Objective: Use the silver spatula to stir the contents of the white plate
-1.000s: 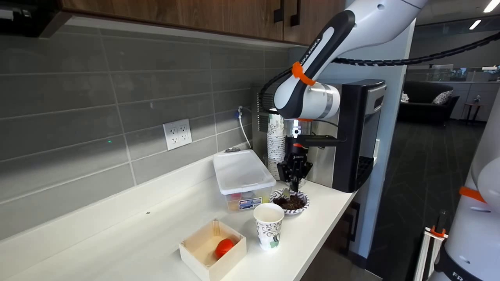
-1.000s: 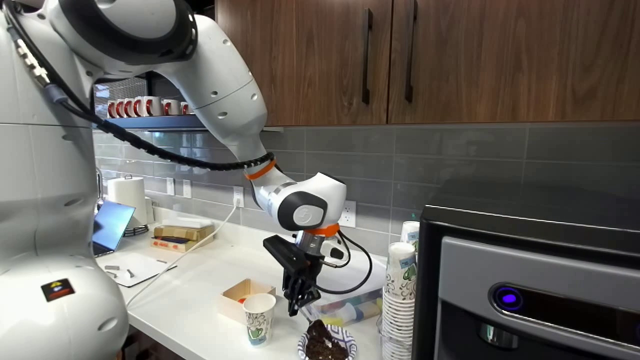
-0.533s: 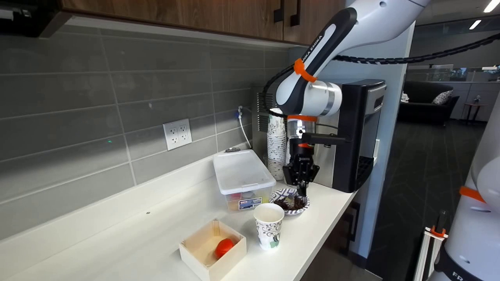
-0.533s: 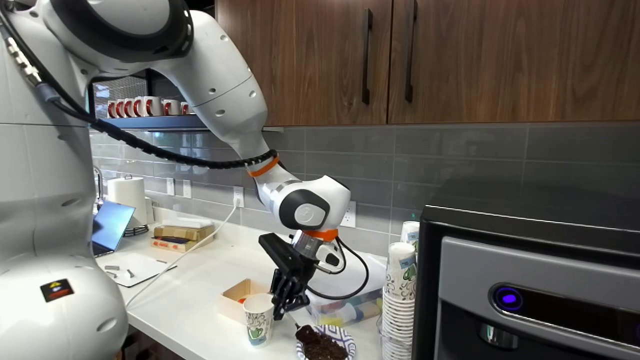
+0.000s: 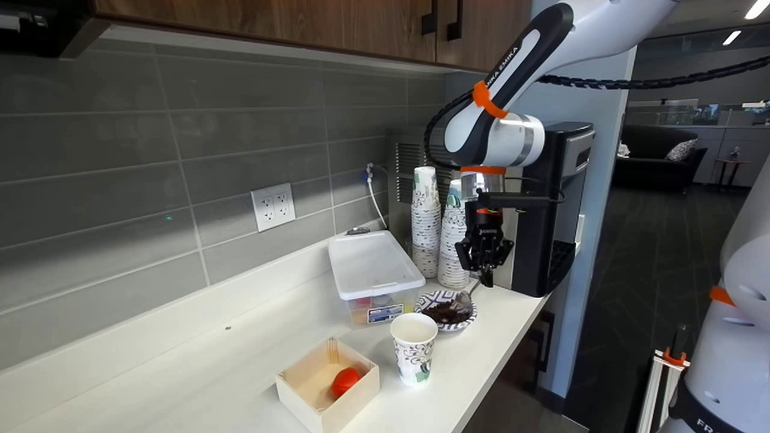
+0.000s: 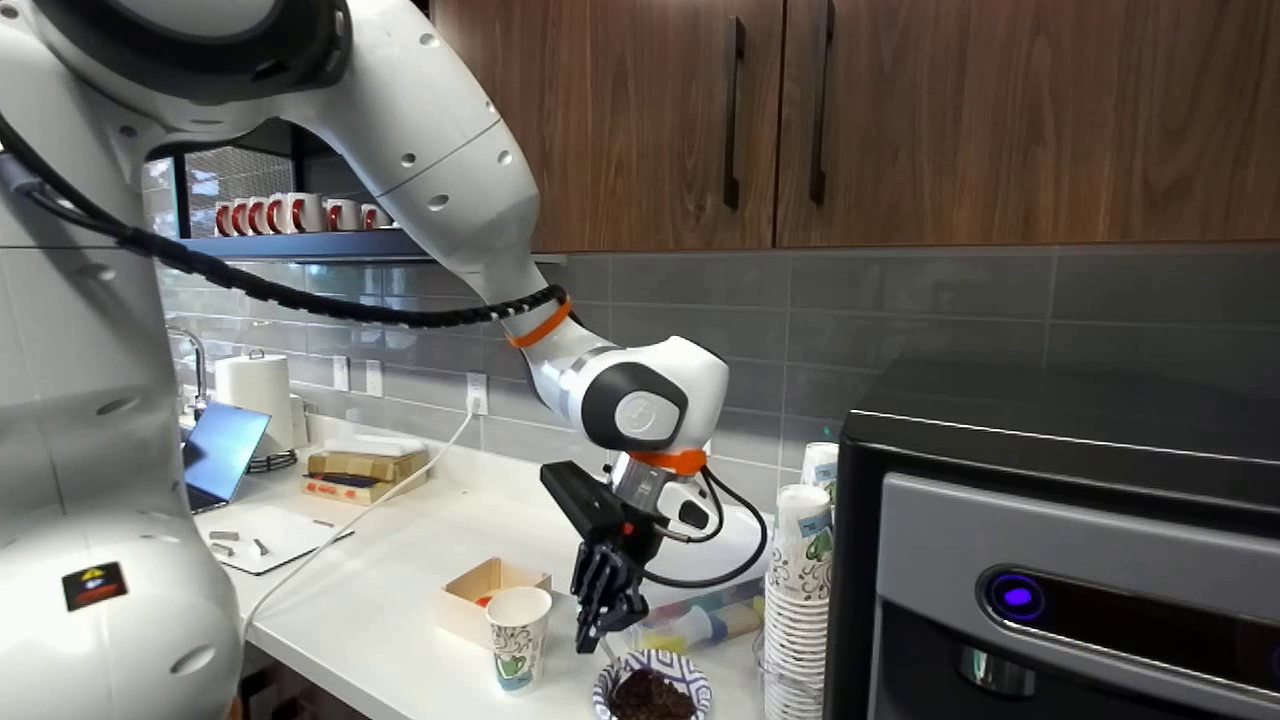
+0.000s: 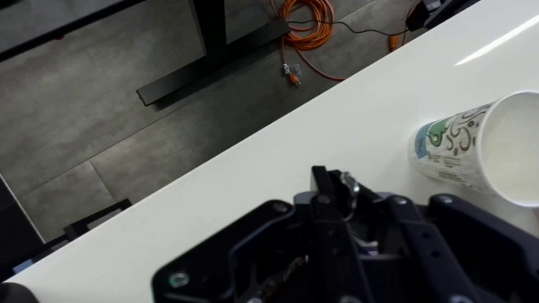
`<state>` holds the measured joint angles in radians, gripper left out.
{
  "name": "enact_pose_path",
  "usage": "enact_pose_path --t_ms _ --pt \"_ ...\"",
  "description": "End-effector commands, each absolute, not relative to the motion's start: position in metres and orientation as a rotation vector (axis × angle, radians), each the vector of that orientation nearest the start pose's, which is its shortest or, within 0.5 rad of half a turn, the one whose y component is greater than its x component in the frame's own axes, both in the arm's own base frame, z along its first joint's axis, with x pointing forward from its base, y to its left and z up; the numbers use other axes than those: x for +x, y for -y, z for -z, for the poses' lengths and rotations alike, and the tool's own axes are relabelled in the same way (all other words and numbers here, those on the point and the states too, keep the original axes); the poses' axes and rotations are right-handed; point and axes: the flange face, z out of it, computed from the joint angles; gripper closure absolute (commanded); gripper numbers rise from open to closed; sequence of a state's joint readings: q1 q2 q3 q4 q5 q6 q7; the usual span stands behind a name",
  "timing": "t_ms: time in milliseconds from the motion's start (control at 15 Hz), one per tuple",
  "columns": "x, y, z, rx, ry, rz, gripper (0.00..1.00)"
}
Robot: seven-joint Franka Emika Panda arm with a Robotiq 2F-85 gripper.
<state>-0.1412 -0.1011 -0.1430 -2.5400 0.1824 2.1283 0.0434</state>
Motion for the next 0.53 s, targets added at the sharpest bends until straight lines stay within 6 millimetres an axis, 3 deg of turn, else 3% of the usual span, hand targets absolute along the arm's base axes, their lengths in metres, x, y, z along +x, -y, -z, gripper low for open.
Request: enact_pose_path --t_ms 0,467 --pt "0.391 0.121 -0.299 -2.880 -0.752 -0.430 0.99" --pt "0.402 0.110 -0.298 -3.002 -0.713 -0.240 0.99"
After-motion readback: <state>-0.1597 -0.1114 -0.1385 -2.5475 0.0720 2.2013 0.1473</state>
